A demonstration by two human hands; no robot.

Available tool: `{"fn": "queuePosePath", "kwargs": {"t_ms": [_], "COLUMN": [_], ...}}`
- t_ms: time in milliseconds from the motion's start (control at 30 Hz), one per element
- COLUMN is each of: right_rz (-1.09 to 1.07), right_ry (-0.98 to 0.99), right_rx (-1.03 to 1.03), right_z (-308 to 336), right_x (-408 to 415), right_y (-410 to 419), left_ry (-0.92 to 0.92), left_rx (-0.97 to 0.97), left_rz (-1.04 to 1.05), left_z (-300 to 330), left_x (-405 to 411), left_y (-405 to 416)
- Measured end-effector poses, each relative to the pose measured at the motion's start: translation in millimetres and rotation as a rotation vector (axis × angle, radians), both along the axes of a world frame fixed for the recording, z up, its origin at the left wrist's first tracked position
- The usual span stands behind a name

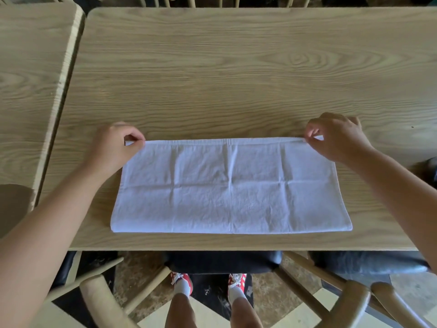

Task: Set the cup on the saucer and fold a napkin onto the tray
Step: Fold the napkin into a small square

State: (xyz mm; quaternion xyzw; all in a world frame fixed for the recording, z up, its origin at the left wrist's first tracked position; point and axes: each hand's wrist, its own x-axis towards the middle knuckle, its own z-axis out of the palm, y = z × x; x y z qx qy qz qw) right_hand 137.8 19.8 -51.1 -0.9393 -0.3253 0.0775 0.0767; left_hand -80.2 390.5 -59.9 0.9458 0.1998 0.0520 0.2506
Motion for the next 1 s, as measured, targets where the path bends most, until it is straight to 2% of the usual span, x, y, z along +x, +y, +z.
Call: {"fn": "queuePosePath", "kwargs": {"t_ms": [100, 267, 367, 467, 667, 767, 900, 1000], "right_rz": [0.001, -0.006, -0.007, -0.034, -0.215, -0.3, -0.199, -0.054], "right_ry": [0.043, 0.109, 0.148, 0.226, 0.209, 0.093, -0.177, -0.124], "right_rx": [-0.029, -0.149, -0.28, -0.271, -0.058, -0.048, 0.148, 0.133], "right_z": [-1.8, -2.6, 0.6, 5.9, 4.0, 0.4, -2.7, -16.3], "right_x": [-0.9, 3.7, 8.4, 16.2, 42.4, 47.0, 8.3, -42.1], "right_y": [-1.4, -3.3, -3.1, 1.0, 31.9, 40.7, 61.1, 98.6], "left_ry": [0.039, 0.226, 0.321, 0.376, 0.161, 0.069, -0.206, -0.163], "left_rx": [-0.004, -0.035, -0.131, -0.277, -0.224, -0.158, 0.177, 0.158], "left_rz": [0.026, 0.039, 0.034, 0.04, 0.185, 0.29, 0.25, 0.08], "left_z": [-6.4, -3.0, 3.0, 7.2, -5.9, -10.1, -3.2, -5.9], "left_x": [-0.2, 2.0, 3.6, 4.4, 29.2, 40.0, 49.7, 66.8], "left_y": [0.2, 11.0, 16.3, 23.5, 27.8, 23.0, -22.3, -95.8]}}
